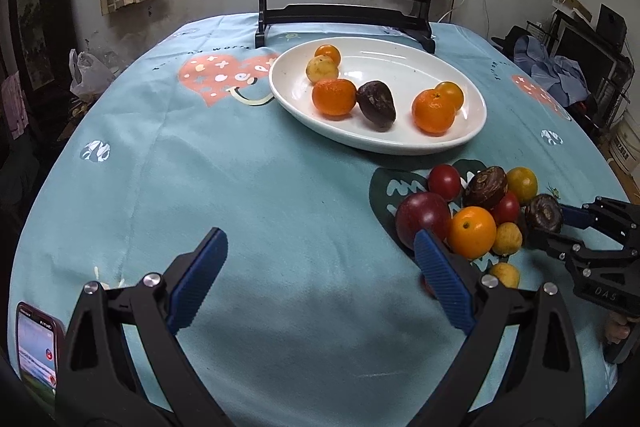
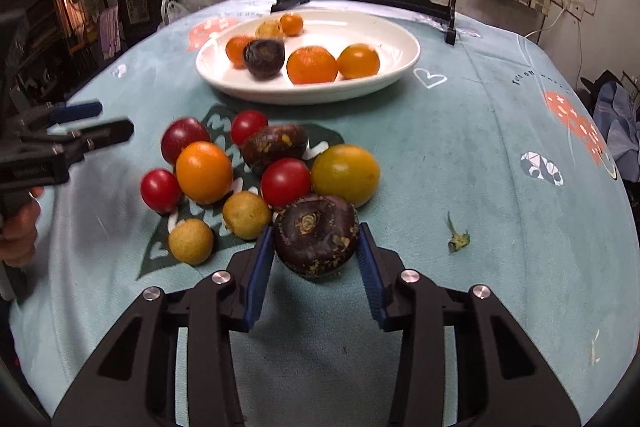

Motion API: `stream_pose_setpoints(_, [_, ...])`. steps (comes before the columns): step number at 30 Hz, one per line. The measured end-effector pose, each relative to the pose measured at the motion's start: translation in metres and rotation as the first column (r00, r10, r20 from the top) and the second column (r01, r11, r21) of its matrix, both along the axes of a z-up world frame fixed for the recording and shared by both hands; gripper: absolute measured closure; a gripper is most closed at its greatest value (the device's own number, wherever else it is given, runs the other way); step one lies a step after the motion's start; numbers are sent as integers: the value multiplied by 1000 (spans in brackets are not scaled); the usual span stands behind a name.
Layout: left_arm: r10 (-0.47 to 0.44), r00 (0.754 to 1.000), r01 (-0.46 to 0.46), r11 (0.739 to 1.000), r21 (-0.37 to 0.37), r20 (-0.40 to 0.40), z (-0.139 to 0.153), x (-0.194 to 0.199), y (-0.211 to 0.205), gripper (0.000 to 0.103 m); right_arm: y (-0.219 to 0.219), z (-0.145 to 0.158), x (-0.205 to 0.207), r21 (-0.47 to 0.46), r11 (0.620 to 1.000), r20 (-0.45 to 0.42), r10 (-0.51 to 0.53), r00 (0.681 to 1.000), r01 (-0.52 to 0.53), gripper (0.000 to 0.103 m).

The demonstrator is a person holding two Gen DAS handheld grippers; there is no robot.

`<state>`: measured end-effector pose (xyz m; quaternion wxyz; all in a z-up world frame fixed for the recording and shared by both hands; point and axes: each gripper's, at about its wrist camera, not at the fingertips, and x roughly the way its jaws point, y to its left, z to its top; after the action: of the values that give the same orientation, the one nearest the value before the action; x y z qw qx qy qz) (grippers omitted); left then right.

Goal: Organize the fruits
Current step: 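Grasp another dark purple round fruit with the right tool, then grasp a red tomato with the left tool while the right tool holds the dark purple fruit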

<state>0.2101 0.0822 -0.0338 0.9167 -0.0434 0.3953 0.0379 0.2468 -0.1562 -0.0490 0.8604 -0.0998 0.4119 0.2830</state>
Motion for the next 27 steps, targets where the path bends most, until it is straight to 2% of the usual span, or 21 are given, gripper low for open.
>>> stream_pose_setpoints(5, [-144,989,143,987,-69,-9,-3,-3,-17,8,-12,7,4,36,998,2,-57,998,57,61])
stream_pose_setpoints(7, [-191,981,190,980,-63,-12,-4,-4,-27,11,-14,6,5,41,997,-6,-64,998,64,61])
stream_pose_setpoints(10, [-237,971,236,971,-49,-24,-8,-4,-38,23,-13,8,4,37,998,-2,-57,998,58,61])
stream_pose_setpoints(11, [-250,968,248,967,-53,-31,-10,-3,-41,30,-13,8,4,37,998,-1,-55,999,55,61])
stream_pose_setpoints(16, [-283,957,278,957,-82,-64,-18,0,-46,46,-12,8,2,31,998,4,-52,999,52,61])
stream_pose_setpoints(27, [-327,940,324,945,-50,-99,-29,7,-63,63,-11,9,1,23,998,13,-53,999,53,61])
